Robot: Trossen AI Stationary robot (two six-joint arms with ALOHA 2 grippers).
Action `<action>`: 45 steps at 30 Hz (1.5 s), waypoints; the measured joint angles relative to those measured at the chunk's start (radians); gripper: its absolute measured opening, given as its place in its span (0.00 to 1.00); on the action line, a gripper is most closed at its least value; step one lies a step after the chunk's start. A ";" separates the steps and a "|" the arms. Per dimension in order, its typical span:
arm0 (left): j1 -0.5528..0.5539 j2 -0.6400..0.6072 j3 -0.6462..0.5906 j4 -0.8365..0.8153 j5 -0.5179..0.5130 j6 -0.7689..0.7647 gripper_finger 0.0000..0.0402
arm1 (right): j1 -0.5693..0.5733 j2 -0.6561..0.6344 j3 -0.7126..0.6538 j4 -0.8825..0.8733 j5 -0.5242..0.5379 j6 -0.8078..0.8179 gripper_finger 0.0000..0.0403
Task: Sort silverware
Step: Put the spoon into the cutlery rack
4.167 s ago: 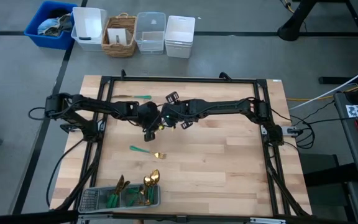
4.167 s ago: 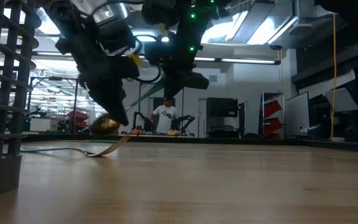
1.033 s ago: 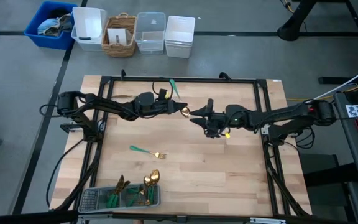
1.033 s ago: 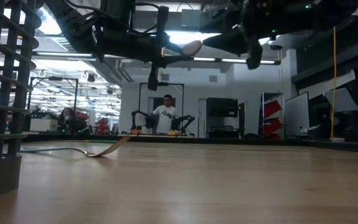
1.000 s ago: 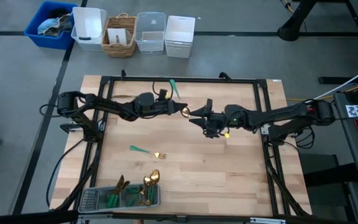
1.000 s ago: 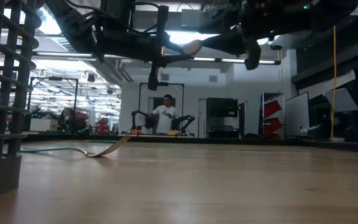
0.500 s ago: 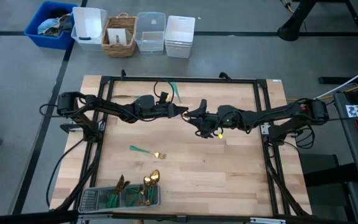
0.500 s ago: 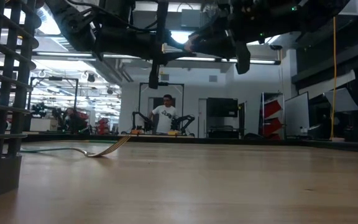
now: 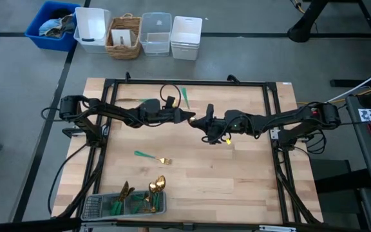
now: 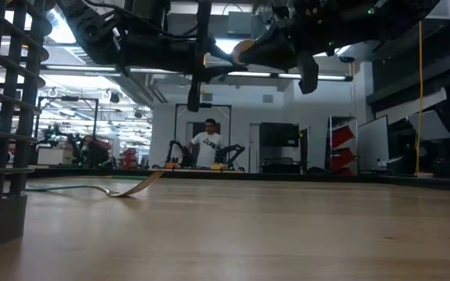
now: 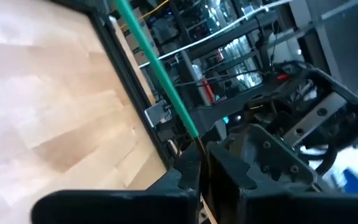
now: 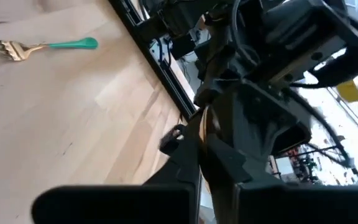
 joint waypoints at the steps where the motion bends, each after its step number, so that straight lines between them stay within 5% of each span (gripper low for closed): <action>1: 0.000 0.000 0.000 0.001 0.006 0.033 0.05 | 0.000 0.000 0.000 -0.001 -0.001 0.006 0.05; 9: 0.006 -0.001 0.000 0.001 0.078 0.316 0.25 | 0.000 -0.002 0.000 0.002 -0.025 0.081 0.03; 15: 0.069 -0.026 0.004 -0.082 0.254 0.388 0.36 | 0.000 -0.001 0.000 0.004 -0.046 0.183 0.02; 25: 0.194 -0.065 -0.001 -0.263 0.637 0.313 0.37 | -0.001 -0.021 0.010 -0.034 0.039 0.336 0.01; 33: 0.299 -0.136 -0.001 -0.353 0.743 0.381 0.37 | -0.002 -0.085 0.013 -0.091 0.134 0.413 0.01; 38: 0.343 -0.253 0.000 -0.546 0.742 0.575 0.37 | -0.003 -0.156 0.013 -0.118 0.026 0.555 0.01; 45: 0.351 -0.445 0.000 -0.883 0.546 0.787 0.37 | -0.003 -0.261 0.035 -0.106 -0.380 0.919 0.01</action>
